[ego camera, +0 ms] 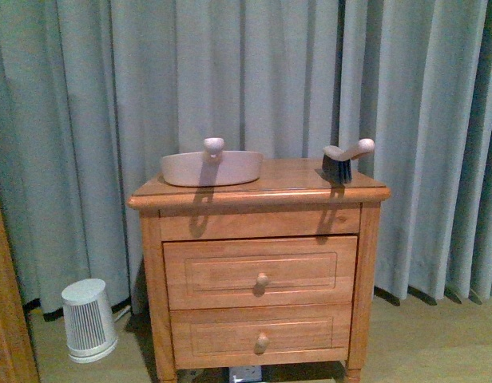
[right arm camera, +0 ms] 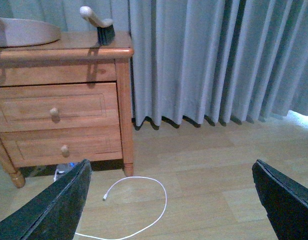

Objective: Clean up trash

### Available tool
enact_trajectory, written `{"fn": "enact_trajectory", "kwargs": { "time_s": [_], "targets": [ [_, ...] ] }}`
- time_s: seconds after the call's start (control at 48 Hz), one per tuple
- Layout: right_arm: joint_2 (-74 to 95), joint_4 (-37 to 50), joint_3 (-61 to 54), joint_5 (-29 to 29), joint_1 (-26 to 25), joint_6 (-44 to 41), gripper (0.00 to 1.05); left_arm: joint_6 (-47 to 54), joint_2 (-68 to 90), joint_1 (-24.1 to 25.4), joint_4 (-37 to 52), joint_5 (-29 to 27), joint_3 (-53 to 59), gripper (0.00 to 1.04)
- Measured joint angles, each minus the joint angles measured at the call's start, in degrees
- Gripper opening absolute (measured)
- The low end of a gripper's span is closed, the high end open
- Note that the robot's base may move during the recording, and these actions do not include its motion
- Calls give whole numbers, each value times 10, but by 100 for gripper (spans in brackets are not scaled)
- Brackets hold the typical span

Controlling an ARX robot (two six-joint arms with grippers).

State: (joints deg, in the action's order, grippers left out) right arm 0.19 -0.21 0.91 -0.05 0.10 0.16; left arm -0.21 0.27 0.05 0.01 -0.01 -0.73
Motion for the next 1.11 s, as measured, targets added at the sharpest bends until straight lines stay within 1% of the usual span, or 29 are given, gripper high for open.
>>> {"fn": "enact_trajectory", "kwargs": {
  "time_s": [1.105],
  "targets": [
    [0,0,0,0,0,0,97,0,0,0,0,0,0,97]
  ]
}}
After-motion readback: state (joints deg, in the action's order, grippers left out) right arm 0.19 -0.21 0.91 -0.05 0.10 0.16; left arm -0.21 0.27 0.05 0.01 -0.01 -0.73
